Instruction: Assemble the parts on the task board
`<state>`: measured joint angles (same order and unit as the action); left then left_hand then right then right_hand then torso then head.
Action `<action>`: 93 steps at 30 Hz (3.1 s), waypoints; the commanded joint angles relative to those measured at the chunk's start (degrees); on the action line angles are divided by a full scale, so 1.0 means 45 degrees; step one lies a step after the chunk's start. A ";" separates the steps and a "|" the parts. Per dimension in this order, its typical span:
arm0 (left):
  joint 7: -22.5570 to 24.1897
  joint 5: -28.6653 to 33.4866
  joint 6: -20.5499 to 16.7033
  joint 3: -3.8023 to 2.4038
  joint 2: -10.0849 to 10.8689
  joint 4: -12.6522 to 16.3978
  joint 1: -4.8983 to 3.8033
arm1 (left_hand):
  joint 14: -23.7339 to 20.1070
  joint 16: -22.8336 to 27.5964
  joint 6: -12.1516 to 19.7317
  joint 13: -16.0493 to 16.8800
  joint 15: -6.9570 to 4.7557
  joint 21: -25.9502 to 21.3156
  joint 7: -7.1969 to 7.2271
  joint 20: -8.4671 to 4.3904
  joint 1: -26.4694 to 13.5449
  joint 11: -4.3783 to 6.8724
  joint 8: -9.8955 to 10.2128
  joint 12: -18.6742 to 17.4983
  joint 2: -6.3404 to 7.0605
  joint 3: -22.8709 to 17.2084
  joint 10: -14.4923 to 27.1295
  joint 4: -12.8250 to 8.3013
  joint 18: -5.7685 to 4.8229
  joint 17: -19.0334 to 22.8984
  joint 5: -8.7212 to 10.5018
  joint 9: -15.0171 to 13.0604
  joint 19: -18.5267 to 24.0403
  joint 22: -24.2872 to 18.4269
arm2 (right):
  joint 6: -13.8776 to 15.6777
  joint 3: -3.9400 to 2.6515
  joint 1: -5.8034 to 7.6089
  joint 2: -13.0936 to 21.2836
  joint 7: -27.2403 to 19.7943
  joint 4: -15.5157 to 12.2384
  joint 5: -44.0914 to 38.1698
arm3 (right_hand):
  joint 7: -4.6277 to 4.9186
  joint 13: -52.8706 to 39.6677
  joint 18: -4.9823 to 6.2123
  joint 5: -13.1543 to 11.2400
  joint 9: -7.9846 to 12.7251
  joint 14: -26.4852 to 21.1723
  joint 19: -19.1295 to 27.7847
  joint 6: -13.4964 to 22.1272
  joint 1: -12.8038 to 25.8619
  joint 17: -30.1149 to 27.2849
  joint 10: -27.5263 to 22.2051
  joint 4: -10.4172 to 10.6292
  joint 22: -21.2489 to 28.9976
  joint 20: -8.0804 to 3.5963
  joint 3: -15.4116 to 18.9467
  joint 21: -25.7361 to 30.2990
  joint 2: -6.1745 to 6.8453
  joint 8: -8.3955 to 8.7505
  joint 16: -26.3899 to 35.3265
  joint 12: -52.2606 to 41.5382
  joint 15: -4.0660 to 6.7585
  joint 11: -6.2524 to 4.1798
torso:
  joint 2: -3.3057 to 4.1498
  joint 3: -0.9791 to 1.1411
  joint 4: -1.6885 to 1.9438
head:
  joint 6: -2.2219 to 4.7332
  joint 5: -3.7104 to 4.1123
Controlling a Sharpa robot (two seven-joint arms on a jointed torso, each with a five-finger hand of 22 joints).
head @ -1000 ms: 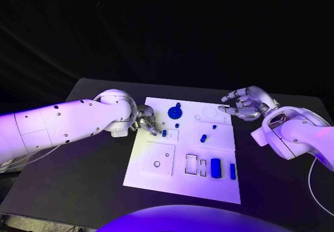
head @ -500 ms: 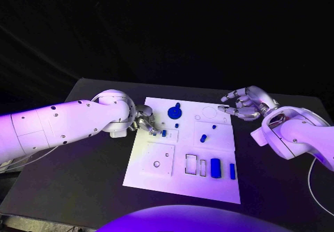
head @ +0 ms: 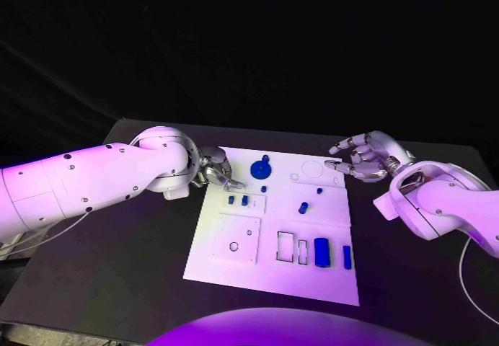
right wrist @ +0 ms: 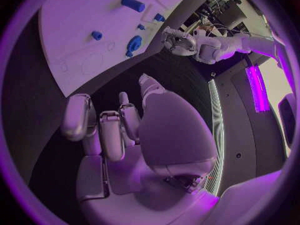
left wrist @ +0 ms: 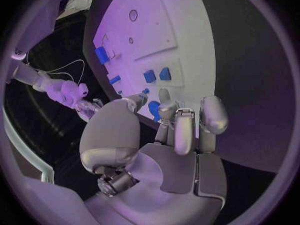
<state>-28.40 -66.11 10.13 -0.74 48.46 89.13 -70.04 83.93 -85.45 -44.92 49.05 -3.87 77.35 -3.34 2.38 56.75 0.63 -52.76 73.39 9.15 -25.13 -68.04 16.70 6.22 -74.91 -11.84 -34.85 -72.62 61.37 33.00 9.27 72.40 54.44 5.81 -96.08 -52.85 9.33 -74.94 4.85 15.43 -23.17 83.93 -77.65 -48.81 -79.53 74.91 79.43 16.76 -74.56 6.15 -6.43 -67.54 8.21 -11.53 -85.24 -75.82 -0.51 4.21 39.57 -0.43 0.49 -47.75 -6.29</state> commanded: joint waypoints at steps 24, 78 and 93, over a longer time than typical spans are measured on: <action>0.7688 -0.2885 -0.4816 0.0876 -0.1823 -0.1224 0.0131 | -0.4590 0.6509 0.1362 -0.8767 0.1573 -0.6179 -0.1852 0.1368 0.6136 -0.1870 0.4054 -0.8286 0.1314 -0.0424 0.4490 -0.1037 0.0937 0.9024 -0.0063 0.4214 0.4001 -0.7244 | 0.0186 0.0000 -0.0101 -0.0099 -0.0553 0.0165 0.0220 | -0.0156 0.4568 0.0908 -0.0025 0.0020 -0.0402 0.2018 0.0186 0.0111 -0.3642 -0.2987 -0.0033 0.2983 -0.0138 -0.0673 0.4763 0.0245 -0.0913 0.2428 0.4678 0.0256 -0.0129 | 0.0036 -0.0006 0.0006 | 0.0203 0.0372; 0.5695 -0.5688 -0.1542 0.0925 -0.3133 -0.2567 0.0151 | -0.2866 0.1612 0.0104 -0.9410 0.1364 -0.3017 -0.1388 0.1279 0.6390 -0.1493 0.4580 -0.8620 0.0825 -0.0632 0.3546 -0.1103 0.0855 0.6362 -0.0040 0.5102 0.3774 -0.4632 | 0.0400 -0.0001 -0.0105 -0.0173 -0.0617 0.0099 0.0230 | -0.0175 0.6741 0.1034 -0.0027 -0.0002 -0.0589 0.2183 0.0348 0.0193 -0.4417 -0.3919 -0.0026 0.3797 -0.0145 -0.0941 0.6082 0.0394 -0.1392 0.3303 0.6513 0.0258 -0.0139 | 0.0028 -0.0010 0.0001 | 0.0146 0.0394; 0.5504 -0.5687 -0.1086 0.0928 -0.3237 -0.2701 0.0163 | -0.2879 0.1603 0.0034 -0.9412 0.1344 -0.3001 -0.1375 0.1257 0.6402 -0.1478 0.4580 -0.8627 0.0832 -0.0692 0.3522 -0.1145 0.0863 0.6444 -0.0030 0.5108 0.3821 -0.4652 | 0.0383 -0.0001 -0.0105 -0.0177 -0.0586 0.0102 0.0229 | -0.0178 0.6786 0.1044 -0.0028 -0.0005 -0.0590 0.2196 0.0343 0.0199 -0.4429 -0.3914 -0.0027 0.3841 -0.0147 -0.0955 0.6154 0.0394 -0.1420 0.3325 0.6536 0.0261 -0.0143 | 0.0024 -0.0009 0.0005 | 0.0141 0.0401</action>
<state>-3.15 -91.44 3.35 3.39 34.03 77.00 -69.37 70.66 -78.10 -44.25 6.64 2.26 63.63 -9.50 8.09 85.66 -6.04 -32.16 34.29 13.41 -27.93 -51.94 11.54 9.77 -45.99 -12.17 -11.92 -55.40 40.50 34.76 9.27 71.95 53.68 3.51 -95.56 -51.53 8.39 -44.51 8.43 15.43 -23.16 81.66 -68.13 -47.49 -78.73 55.04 62.14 16.68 -57.38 5.44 -10.31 -40.14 9.52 -17.73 -70.51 -46.69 0.52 3.50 39.64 -0.44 0.48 -47.11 -4.53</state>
